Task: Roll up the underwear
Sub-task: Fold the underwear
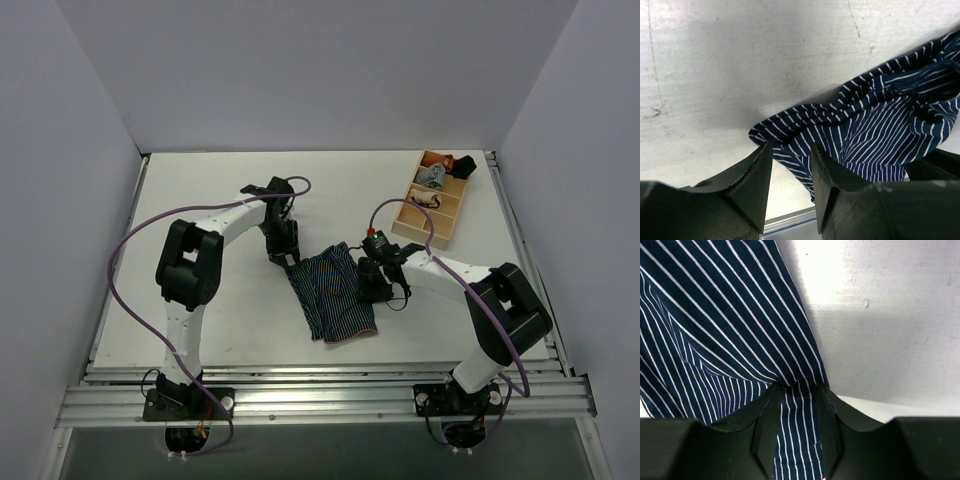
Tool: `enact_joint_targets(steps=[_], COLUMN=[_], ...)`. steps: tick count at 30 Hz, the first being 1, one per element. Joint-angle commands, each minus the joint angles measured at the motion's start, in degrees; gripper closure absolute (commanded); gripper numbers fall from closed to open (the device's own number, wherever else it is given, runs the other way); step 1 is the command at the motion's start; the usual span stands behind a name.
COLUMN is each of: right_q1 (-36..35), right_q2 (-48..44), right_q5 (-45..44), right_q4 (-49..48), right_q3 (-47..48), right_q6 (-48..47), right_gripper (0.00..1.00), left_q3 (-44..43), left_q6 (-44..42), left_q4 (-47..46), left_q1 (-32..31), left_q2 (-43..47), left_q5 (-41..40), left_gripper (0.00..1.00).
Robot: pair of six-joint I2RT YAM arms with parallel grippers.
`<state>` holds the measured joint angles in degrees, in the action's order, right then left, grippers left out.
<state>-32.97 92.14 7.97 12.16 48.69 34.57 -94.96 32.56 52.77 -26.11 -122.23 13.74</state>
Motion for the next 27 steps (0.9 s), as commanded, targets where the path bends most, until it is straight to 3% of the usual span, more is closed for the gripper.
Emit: enact_joint_targets(steps=[1, 5, 6, 7, 10, 18, 27], right_q1=[0.3, 0.3, 0.3, 0.3, 0.3, -1.7, -12.1], right_q2=[-1.0, -1.3, -1.3, -1.2, -1.3, -5.3, -9.1], right_q5=[-0.3, -0.5, -0.5, -0.5, -0.5, -2.6, -2.2], right_q4=[1.3, 1.4, 1.5, 1.5, 1.5, 4.6, 1.0], right_q3=[-0.1, -0.1, -0.1, -0.2, -0.4, 0.5, 0.8], right_q6=[-0.4, -0.5, -0.5, -0.5, -0.6, 0.2, 6.7], right_gripper=[0.69, 0.69, 0.69, 0.69, 0.69, 0.69, 0.69], left_q3=[-0.6, -0.2, 0.0, 0.1, 0.0, 2.2, 2.7], left_q6=[0.8, 1.1, 1.1, 1.2, 1.5, 4.6, 5.9], left_q4=[-2.2, -3.1, -3.6, -3.6, -3.2, -4.4, -4.5], left_q1=[0.0, 0.0, 0.0, 0.0, 0.1, 1.6, 1.9], left_q2=[-1.4, -2.4, -2.5, -2.6, -1.7, 0.9, 0.6], left_q5=[0.6, 1.3, 1.6, 1.6, 0.5, 0.3, -0.3], left_gripper=[0.55, 0.62, 0.68, 0.83, 0.97, 0.93, 0.88])
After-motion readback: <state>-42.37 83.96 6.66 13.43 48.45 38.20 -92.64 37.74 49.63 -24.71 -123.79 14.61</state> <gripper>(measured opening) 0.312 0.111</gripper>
